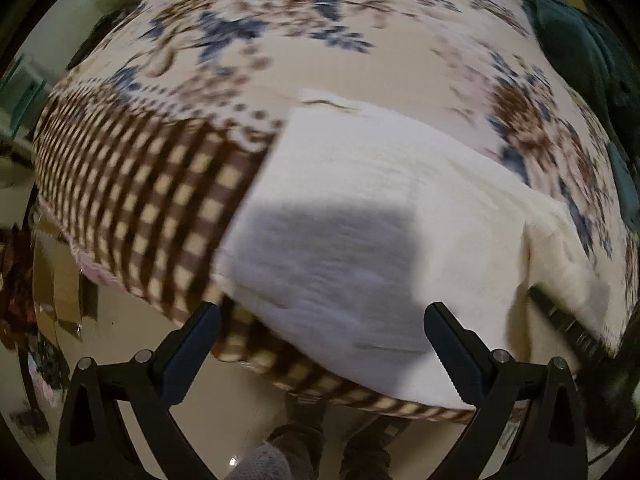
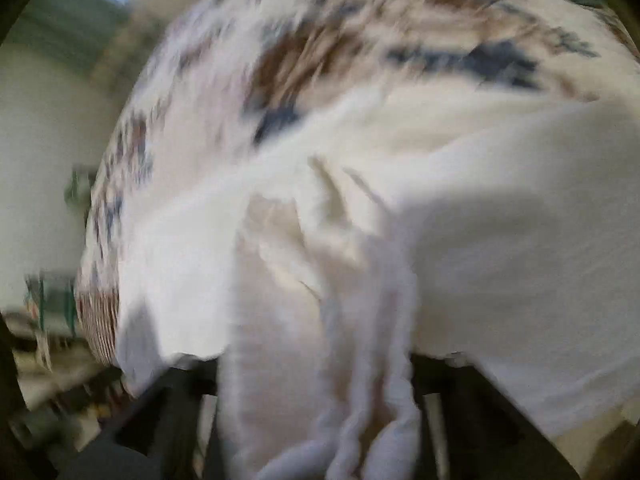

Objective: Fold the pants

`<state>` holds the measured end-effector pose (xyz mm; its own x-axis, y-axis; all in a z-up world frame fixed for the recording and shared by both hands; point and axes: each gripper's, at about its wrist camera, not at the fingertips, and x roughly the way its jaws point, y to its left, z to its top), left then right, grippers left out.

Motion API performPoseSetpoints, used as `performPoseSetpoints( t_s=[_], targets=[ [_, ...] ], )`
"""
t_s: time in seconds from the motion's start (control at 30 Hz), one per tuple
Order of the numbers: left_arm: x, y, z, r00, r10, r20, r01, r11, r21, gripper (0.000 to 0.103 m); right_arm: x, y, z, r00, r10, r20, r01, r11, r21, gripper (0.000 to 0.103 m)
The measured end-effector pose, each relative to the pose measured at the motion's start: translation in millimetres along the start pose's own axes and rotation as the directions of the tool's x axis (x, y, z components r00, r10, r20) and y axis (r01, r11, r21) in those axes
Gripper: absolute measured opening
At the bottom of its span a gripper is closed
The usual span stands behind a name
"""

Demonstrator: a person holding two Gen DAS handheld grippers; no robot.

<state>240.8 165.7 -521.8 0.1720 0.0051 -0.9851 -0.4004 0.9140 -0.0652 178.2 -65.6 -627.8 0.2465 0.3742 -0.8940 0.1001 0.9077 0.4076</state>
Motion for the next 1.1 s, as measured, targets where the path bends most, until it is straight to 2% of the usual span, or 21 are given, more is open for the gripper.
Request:
performPoseSetpoints(
  t_s=[0.03, 0.07, 0.13, 0.17, 0.23, 0.27, 0.33, 0.4, 0.5, 0.6, 0.63, 0.7, 0.77, 0.83, 0.9, 1.03, 1.1],
  targets=[
    [-1, 5, 2, 1.0, 0.0, -0.002, 0.0, 1.0, -0.016, 0.103, 0, 7, -4, 0.999, 0.031, -0.03, -0.031, 0.999, -0.027, 0.057],
    [-2, 10, 5, 1.0, -0.008, -0.005, 0.007, 0.999, -0.037, 0.103, -6, 11, -8, 0.993, 0.103, -0.063, -0.106, 0.993, -0.045, 0.064],
    [-3, 10, 9, 1.0, -0.023, -0.011, 0.022, 0.998, -0.059, 0.103, -26, 2, -12, 0.984, 0.172, -0.05, -0.172, 0.985, -0.006, 0.092],
    [-6, 6, 11, 0.999, -0.042, -0.012, 0.042, 0.997, -0.064, 0.103, -40, -7, -14, 0.983, 0.18, -0.024, -0.18, 0.984, 0.022, 0.096],
    [-10, -7, 13, 0.996, -0.084, -0.007, 0.084, 0.995, -0.047, 0.103, -67, -33, -16, 0.988, 0.151, 0.028, -0.152, 0.986, 0.065, 0.097],
    [-11, -20, 13, 0.994, -0.106, -0.01, 0.105, 0.994, -0.022, 0.103, -79, -44, -17, 0.994, 0.1, 0.037, -0.103, 0.991, 0.083, 0.097],
    [-11, -43, 12, 0.991, -0.135, -0.021, 0.135, 0.991, 0.017, 0.103, -90, -68, -16, 0.997, -0.078, 0.018, 0.076, 0.993, 0.092, 0.099],
    [-7, -71, 7, 0.987, -0.156, -0.039, 0.158, 0.986, 0.056, 0.103, -94, -91, -17, 0.971, -0.241, -0.004, 0.24, 0.967, 0.082, 0.099],
    [6, -111, 2, 0.985, -0.163, -0.062, 0.168, 0.981, 0.098, 0.103, -95, -125, -10, 0.939, -0.338, -0.058, 0.342, 0.935, 0.095, 0.099],
    [27, -146, 0, 0.978, -0.179, -0.112, 0.193, 0.972, 0.132, 0.103, -84, -153, -9, 0.924, -0.369, -0.105, 0.379, 0.919, 0.112, 0.099],
    [35, -153, 0, 0.979, -0.158, -0.127, 0.176, 0.974, 0.145, 0.103, -78, -154, -8, 0.92, -0.372, -0.124, 0.385, 0.917, 0.106, 0.099],
    [54, -162, 0, 0.99, -0.048, -0.135, 0.074, 0.979, 0.19, 0.103, -63, -162, -12, 0.907, -0.384, -0.173, 0.403, 0.911, 0.086, 0.099],
    [68, -156, 1, 0.99, 0.028, -0.141, 0.0, 0.981, 0.196, 0.103, -56, -166, -18, 0.893, -0.408, -0.191, 0.425, 0.903, 0.058, 0.099],
    [74, -145, 3, 0.989, 0.041, -0.143, -0.014, 0.983, 0.184, 0.103, -51, -166, -24, 0.88, -0.434, -0.195, 0.445, 0.896, 0.013, 0.099],
    [72, -135, 4, 0.989, 0.026, -0.142, -0.002, 0.986, 0.167, 0.103, -50, -168, -34, 0.871, -0.447, -0.205, 0.452, 0.892, -0.025, 0.099],
    [58, -125, 3, 0.988, 0.052, -0.143, -0.03, 0.987, 0.156, 0.103, -52, -176, -41, 0.861, -0.451, -0.235, 0.45, 0.891, -0.062, 0.099],
    [38, -122, -3, 0.991, 0.078, -0.107, -0.061, 0.986, 0.158, 0.103, -63, -178, -39, 0.858, -0.452, -0.243, 0.45, 0.89, -0.069, 0.098]
  ],
)
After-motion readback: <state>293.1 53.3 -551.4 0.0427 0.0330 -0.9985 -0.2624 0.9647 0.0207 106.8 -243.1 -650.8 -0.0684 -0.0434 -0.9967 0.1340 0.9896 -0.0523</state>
